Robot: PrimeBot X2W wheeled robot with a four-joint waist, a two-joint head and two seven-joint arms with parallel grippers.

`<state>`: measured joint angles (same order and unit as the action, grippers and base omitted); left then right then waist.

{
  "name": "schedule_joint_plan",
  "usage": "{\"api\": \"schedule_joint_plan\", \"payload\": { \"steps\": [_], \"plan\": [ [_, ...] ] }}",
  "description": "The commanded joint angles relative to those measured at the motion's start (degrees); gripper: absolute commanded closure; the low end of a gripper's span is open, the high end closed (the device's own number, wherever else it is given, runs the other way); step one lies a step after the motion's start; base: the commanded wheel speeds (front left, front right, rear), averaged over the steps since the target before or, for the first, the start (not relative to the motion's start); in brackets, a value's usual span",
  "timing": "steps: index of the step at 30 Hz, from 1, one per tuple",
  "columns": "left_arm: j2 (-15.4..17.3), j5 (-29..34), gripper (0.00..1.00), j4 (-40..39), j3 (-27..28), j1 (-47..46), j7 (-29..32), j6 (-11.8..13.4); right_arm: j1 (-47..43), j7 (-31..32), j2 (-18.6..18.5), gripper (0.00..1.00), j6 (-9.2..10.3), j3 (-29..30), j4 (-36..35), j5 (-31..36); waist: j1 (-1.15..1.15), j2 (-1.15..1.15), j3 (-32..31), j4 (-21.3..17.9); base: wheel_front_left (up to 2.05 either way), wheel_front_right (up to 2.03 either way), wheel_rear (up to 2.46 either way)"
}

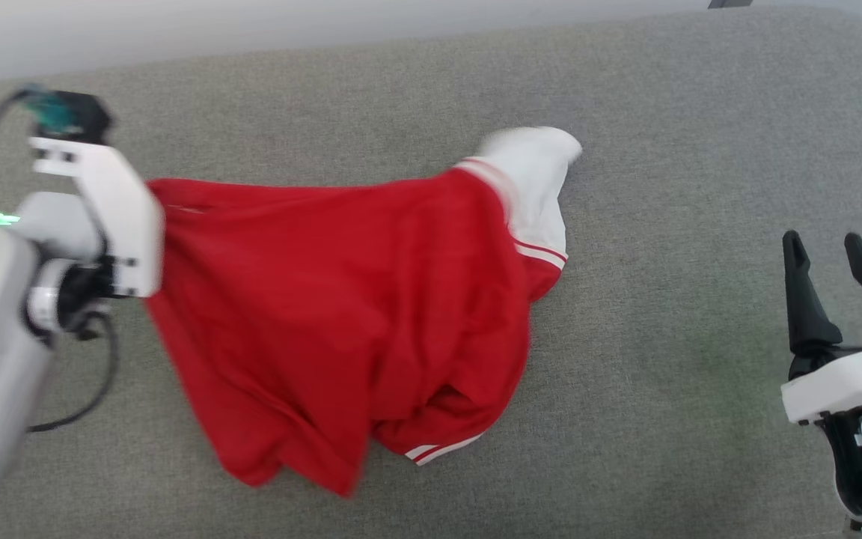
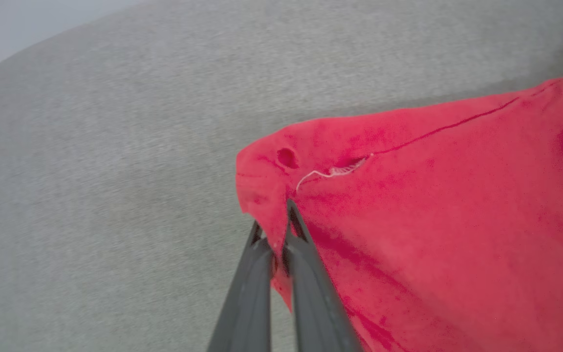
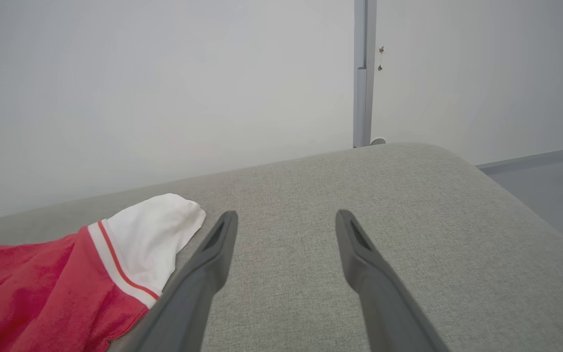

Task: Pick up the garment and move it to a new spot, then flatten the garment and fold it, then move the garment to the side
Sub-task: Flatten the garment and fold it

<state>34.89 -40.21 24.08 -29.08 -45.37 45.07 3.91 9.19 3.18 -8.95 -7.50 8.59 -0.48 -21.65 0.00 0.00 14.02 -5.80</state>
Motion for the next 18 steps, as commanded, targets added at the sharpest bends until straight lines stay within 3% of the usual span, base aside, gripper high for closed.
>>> {"api": "schedule_joint_plan", "payload": {
  "steps": [1, 6, 10, 18],
  "plan": [
    [0.8, 0.7, 1.0, -0.3, 0.2, 1.0, -0.3, 0.6, -0.5, 0.3, 0.2, 0.0, 0.02, 0.1, -0.5, 0.5, 0.0, 0.0, -0.1, 0.1, 0.0, 0.0, 0.0],
    [5.3, 2.8, 1.0, 0.5, 1.3, 3.1, -1.3, 3.6, -0.9, 1.3, 0.1, 0.0, 0.01, 0.0, -0.7, 0.7, 0.0, 0.0, -0.3, 0.2, 0.0, 0.0, 0.0],
    [6.9, 4.2, 1.0, 2.8, 0.9, 4.9, -2.3, 5.3, -1.3, 2.0, 0.6, 0.0, 0.01, -0.2, -1.2, 0.8, 0.0, 0.0, -0.2, -0.1, 0.0, 0.0, 0.0],
    [5.0, 1.8, 1.0, 6.6, 2.4, 6.3, -4.7, 5.8, -0.6, 2.8, 0.2, 0.0, 0.01, -0.5, -0.8, 0.5, 0.0, 0.0, 0.5, -0.2, 0.0, 0.0, 0.0]
  ]
}}
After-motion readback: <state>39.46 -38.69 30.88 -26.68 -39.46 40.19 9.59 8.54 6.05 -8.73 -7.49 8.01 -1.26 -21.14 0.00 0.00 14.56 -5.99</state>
